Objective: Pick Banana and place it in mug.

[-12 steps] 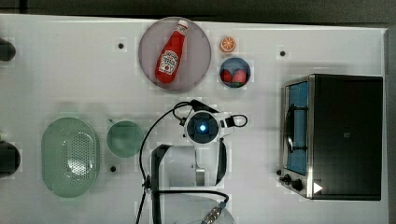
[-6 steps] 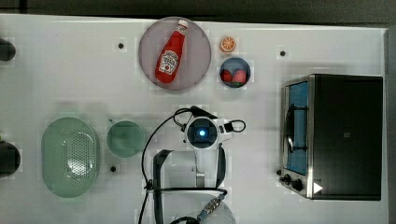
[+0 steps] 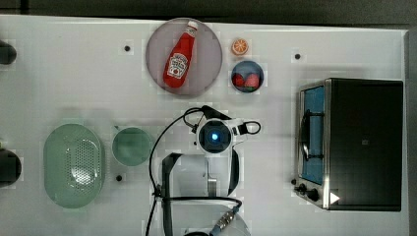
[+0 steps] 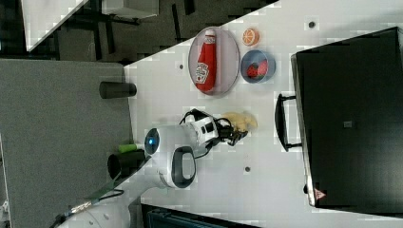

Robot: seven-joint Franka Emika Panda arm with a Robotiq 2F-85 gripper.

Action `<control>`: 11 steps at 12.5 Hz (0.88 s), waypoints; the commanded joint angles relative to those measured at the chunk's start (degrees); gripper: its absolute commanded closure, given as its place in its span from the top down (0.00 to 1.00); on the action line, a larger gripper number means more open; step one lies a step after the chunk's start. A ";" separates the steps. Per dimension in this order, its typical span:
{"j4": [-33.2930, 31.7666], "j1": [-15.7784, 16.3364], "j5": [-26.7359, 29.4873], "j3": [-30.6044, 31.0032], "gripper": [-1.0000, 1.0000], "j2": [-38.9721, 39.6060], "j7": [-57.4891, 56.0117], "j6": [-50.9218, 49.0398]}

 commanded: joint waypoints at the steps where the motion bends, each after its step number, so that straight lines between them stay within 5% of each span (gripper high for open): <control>1: 0.73 -0.40 -0.31 -0.43 0.33 -8.10 -1.37 -4.02; 6: 6.25 -0.33 -0.31 -1.14 0.33 -26.71 -1.34 -33.15; 11: 15.58 0.43 -0.31 2.54 0.33 -33.17 3.05 -53.86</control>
